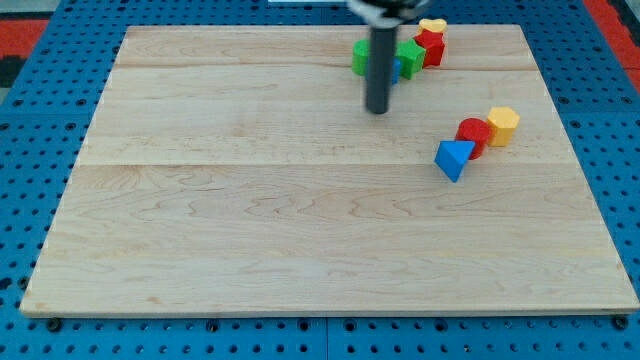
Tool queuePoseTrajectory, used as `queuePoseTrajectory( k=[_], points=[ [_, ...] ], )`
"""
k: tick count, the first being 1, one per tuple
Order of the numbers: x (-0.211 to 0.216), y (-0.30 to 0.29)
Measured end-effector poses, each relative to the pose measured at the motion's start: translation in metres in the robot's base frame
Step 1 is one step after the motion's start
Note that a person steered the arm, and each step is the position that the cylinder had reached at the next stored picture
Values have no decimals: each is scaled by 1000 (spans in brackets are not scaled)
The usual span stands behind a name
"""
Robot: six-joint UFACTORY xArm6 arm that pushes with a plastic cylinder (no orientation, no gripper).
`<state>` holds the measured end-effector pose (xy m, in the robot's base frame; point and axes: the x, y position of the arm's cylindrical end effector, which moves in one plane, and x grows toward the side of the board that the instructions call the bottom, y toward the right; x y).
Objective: Separate the blue cube from the group of blocks
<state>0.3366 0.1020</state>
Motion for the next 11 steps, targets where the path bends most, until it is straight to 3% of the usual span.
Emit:
queuePoseTrajectory(
  k=[1,2,3,4,5,6,7,10,11],
  points=[
    [-34,92],
    [-103,140],
    [-144,156],
    [-145,93],
    [-135,9],
    [-94,3],
    [-92,-6],
    [26,-78],
    [28,-102]
  ],
)
